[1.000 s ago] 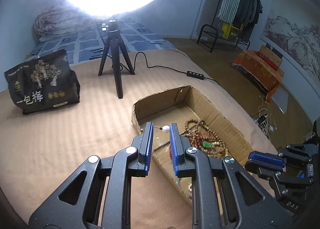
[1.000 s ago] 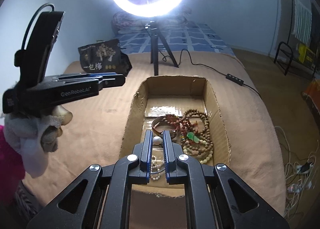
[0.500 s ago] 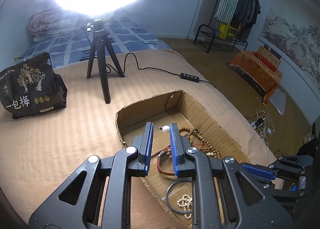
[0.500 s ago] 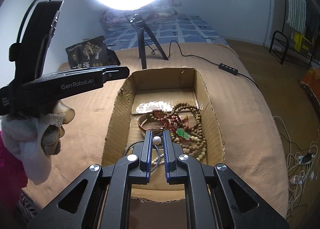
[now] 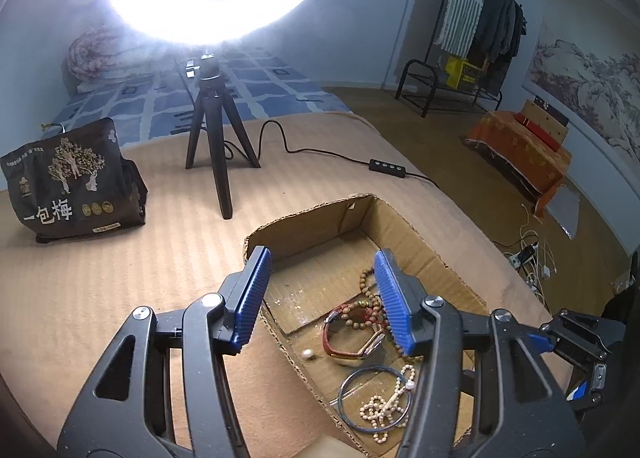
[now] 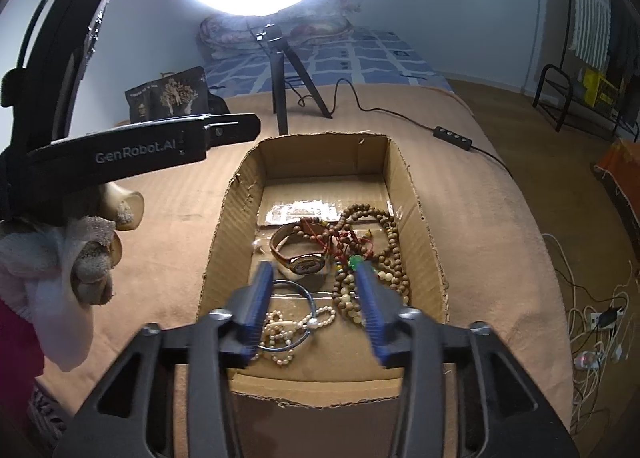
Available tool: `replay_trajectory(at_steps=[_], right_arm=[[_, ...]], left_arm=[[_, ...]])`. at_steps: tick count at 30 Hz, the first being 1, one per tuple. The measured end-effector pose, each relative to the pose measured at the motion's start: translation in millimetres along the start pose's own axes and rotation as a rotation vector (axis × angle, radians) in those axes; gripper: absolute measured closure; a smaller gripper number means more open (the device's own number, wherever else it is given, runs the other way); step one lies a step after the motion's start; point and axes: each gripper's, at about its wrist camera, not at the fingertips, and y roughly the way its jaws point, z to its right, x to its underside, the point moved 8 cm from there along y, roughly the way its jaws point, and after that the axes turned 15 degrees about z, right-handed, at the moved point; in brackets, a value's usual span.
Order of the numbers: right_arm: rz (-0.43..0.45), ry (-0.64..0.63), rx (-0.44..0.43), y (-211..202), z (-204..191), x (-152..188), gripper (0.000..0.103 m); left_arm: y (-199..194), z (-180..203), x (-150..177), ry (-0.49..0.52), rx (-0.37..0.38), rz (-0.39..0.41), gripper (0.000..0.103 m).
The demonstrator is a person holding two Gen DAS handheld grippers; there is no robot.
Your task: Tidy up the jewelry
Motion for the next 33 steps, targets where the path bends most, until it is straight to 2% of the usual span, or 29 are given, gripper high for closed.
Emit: replay_trajectory(at_steps=[3,5,11,33], right_arm=[[0.003,-0.007,0.010,-1,0,0,0.045],[0.015,-0.010,0.024,-3,0,-2,0.032],[0.028,-0.030,0.061,-5,-2,-6,0.027],[0.094,-0.074,0.099,-39,-12,-26,0.026]], left_arm=[[-1,-3,0,-0.007,-0.013,0.003,0.032],[-2,-4,-1,-0.006,-0.018,0.007,0.031],[-7,-7,-3,-0.013,-0.032,0.010,0.025],[-57,-3,-23,0.026,-0.048,0.064,0.025]])
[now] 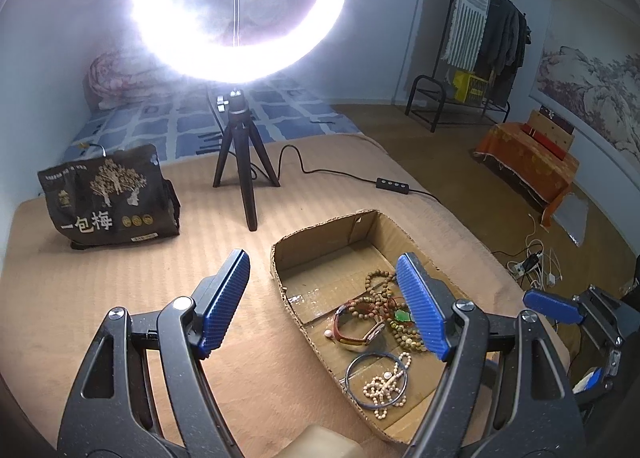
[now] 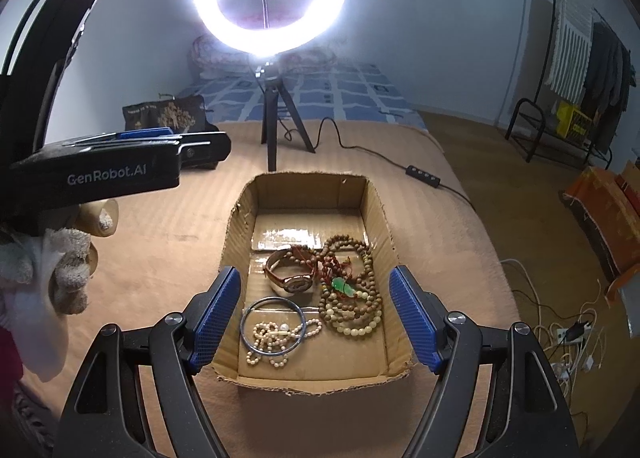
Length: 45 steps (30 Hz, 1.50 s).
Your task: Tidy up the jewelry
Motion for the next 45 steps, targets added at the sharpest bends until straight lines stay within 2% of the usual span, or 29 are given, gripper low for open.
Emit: replay_trajectory(at_steps=[14,31,37,41,45], right_arm=[[0.065,0.011,0.034,-37,5,-12,0.026],[0.115,-0.031,0.059,-75,3,-4,0.026],[0.151,-0.044,0.085,-87,3,-5,0.026],[0.177,-0.040,0.099,-93,6,-8,0.023],[0.192,-0.005,0.114,-95,12,-9,0.023]], left_arm=[[-60,2,-12,0.041,-0.013,0.052,0.024],[-140,-3,14,0.006,-0.017,0.057,0.024],[-164,4,23,0.041,-0.022,0.081,0.024],[-174,9,27,0.061,-0.019,0.094,0.008],[-181,11,29,0.094,-0.039,0.119,0.002]])
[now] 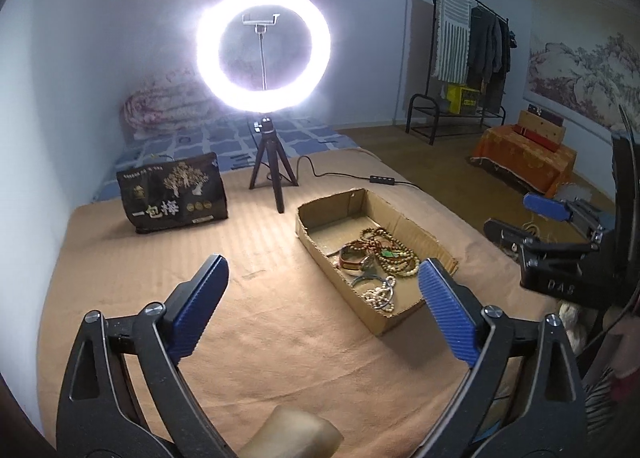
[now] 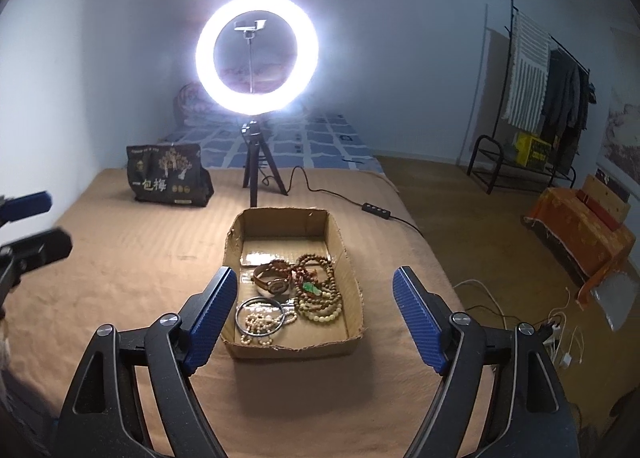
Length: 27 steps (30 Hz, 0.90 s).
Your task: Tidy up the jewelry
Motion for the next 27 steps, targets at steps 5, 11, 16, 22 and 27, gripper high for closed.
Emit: replay_trajectory(at_steps=[5,11,16,22,27], right_arm=[[0.009,-0.016,0.029,2.8,1.9,0.9,0.023],[-0.011,-0.031,0.033,8.1,0.8,6.3,0.023],[-0.012,-0.018,0.035,7.9,2.7,6.4,0.023],[-0.015,-0.016,0.034,8.3,4.2,6.6,0.023],[-0.018,-0.013,0.038,9.6,5.1,7.5,0.023]], left_arm=[[-3.9,3.6,2.8,0.012,-0.007,-0.003,0.000],[-3.2,4.1,5.3,0.027,-0.024,-0.009,0.000],[-2.0,4.2,6.0,0.028,-0.021,-0.015,0.000],[-1.6,5.3,6.1,0.029,-0.019,-0.014,0.000],[-1.9,5.5,6.4,0.030,-0.019,-0.012,0.000]])
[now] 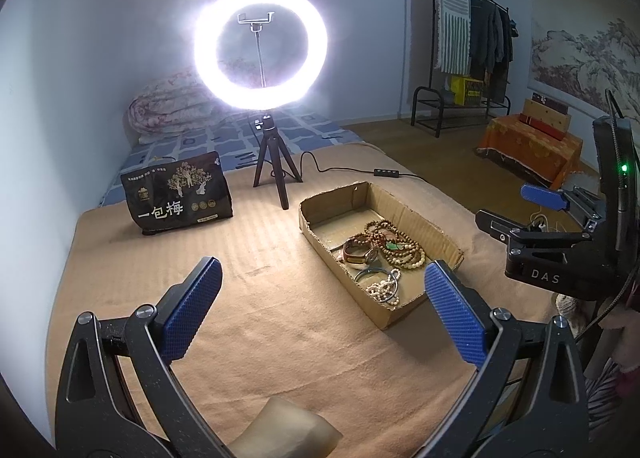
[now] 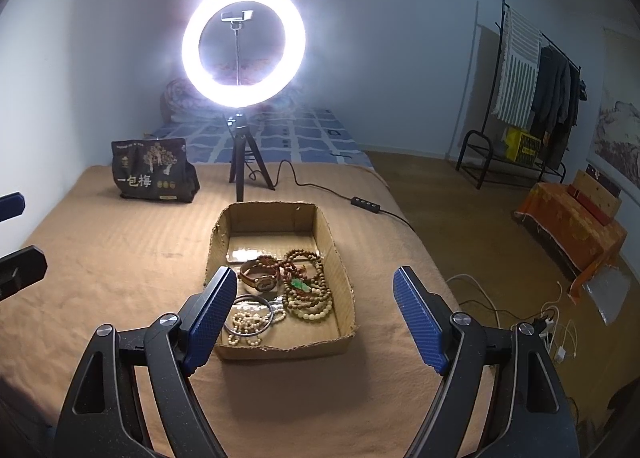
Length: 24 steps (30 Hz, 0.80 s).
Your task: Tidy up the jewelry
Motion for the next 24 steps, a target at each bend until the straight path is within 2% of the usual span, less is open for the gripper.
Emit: replay_trajectory(at_steps=[24], right_arm=[[-0.008,0.000,-0.003,-0.7,0.6,0.9,0.023]], left_arm=[[-1.0,6.1,-0.8,0.017,0.013,0.000,0.000]])
